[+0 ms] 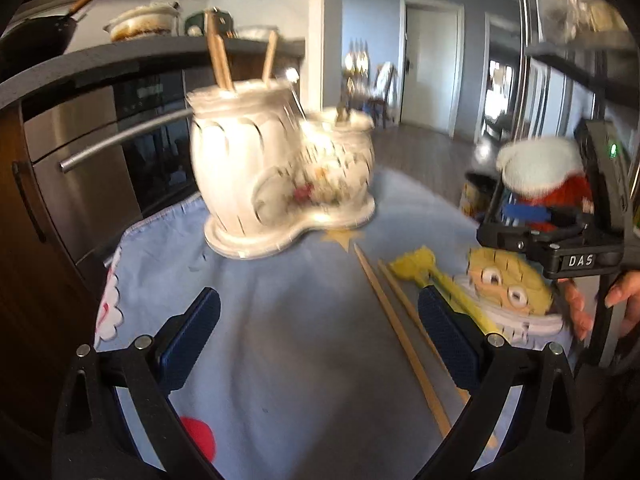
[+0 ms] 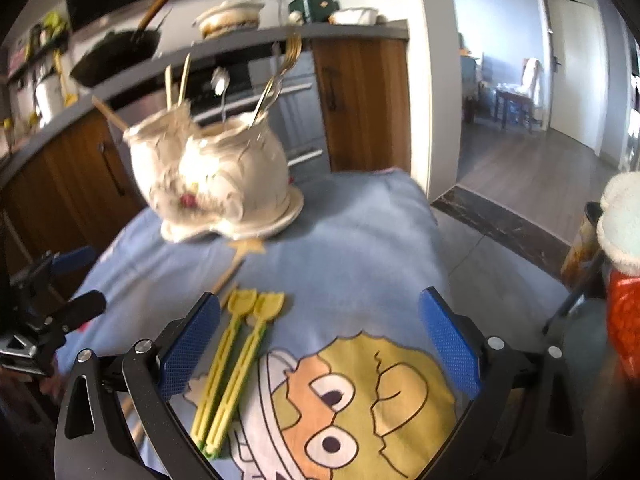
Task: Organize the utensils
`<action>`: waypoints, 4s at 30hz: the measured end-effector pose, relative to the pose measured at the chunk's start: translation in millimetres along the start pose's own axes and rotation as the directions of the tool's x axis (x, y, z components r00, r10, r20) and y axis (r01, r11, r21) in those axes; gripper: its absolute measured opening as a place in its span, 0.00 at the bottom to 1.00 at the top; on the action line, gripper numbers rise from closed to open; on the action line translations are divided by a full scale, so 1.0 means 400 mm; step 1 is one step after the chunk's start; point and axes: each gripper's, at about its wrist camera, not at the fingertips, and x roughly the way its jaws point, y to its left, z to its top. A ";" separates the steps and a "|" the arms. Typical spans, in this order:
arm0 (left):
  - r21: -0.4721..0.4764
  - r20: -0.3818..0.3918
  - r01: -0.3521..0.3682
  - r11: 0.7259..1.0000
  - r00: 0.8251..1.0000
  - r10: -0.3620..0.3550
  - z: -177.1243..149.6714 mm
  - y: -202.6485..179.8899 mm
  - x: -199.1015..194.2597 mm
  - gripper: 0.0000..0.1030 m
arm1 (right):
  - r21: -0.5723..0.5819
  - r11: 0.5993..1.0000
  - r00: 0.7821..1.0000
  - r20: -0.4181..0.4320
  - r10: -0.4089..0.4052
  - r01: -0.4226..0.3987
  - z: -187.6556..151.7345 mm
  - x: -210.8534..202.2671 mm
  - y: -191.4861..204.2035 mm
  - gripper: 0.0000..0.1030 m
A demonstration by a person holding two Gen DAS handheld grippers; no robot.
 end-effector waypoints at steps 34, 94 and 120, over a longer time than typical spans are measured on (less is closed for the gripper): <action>0.149 -0.283 0.117 0.982 0.957 -0.071 -0.041 -0.095 0.059 0.04 | -0.110 0.993 0.979 -0.203 0.020 -0.043 -0.031 0.056 0.072 0.11; 0.046 0.180 0.171 0.984 0.968 -0.176 0.055 0.173 -0.190 0.04 | -0.147 0.980 0.974 0.167 0.156 -0.132 0.154 -0.066 0.102 0.10; 0.157 -0.390 0.171 0.973 0.915 -0.098 -0.024 0.084 0.052 0.04 | -0.134 0.984 0.980 0.145 0.138 -0.119 0.132 -0.077 0.096 0.10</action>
